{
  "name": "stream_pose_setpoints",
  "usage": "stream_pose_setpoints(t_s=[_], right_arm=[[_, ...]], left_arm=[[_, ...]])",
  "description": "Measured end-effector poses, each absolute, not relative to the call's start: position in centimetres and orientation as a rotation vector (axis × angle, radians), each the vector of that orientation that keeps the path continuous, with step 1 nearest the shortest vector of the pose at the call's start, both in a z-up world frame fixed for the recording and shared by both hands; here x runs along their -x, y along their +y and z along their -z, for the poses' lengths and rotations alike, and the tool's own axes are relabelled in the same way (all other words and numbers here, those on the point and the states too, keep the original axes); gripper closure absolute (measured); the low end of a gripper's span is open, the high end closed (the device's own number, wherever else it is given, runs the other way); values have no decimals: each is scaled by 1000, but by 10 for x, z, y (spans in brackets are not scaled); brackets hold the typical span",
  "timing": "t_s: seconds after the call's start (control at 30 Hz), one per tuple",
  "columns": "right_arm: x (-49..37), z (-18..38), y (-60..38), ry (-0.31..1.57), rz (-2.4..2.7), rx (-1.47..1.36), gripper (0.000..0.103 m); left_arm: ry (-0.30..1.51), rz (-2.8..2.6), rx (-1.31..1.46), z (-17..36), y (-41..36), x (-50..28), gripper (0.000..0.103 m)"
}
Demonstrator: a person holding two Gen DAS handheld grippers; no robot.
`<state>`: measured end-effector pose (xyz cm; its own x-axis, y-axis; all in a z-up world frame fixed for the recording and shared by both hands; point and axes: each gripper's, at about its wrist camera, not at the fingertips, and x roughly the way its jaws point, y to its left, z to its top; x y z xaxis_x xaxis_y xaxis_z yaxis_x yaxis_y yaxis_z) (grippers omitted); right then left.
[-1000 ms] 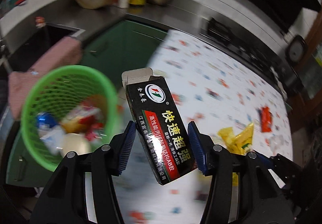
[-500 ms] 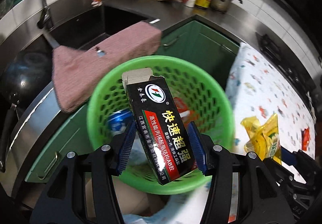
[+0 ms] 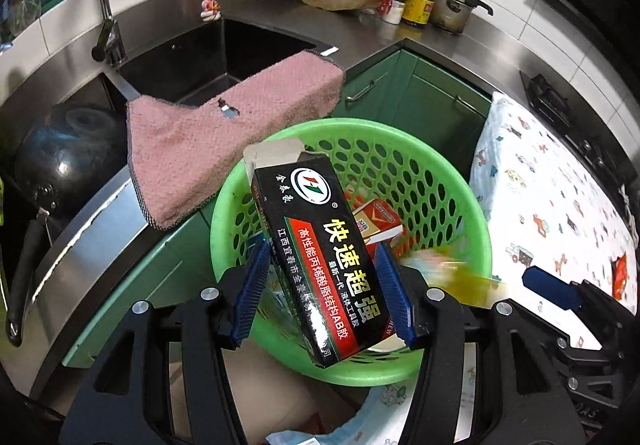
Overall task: Collect trash
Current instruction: 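Move both tools back to the table toward the orange wrapper and clear cup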
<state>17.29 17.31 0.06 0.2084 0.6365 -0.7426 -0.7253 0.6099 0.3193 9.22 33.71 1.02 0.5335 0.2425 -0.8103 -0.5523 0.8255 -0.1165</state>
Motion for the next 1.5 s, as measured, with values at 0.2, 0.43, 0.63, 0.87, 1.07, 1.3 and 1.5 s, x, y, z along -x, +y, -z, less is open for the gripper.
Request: stream_pose_setpoints(t_s=[0.2, 0.43, 0.63, 0.87, 1.07, 1.3, 1.5], right_arm=[[-168, -10, 152, 955, -941, 111, 36], [-161, -18, 111, 929, -895, 128, 32], [-158, -22, 67, 912, -839, 126, 28], [-159, -27, 13, 900, -772, 90, 26], [-157, -31, -25, 882, -723, 67, 22], [-156, -34, -64, 867, -662, 55, 20], [-159, -34, -94, 863, -611, 43, 18]], left_arm=[[861, -483, 354, -22, 323, -89, 45], [809, -455, 319, -38, 294, -82, 34], [785, -406, 294, -46, 262, -84, 28], [770, -339, 248, -49, 212, -94, 24], [764, -291, 215, -49, 173, -99, 23], [759, -243, 183, -52, 137, -104, 23], [765, -204, 163, -53, 112, -113, 23]])
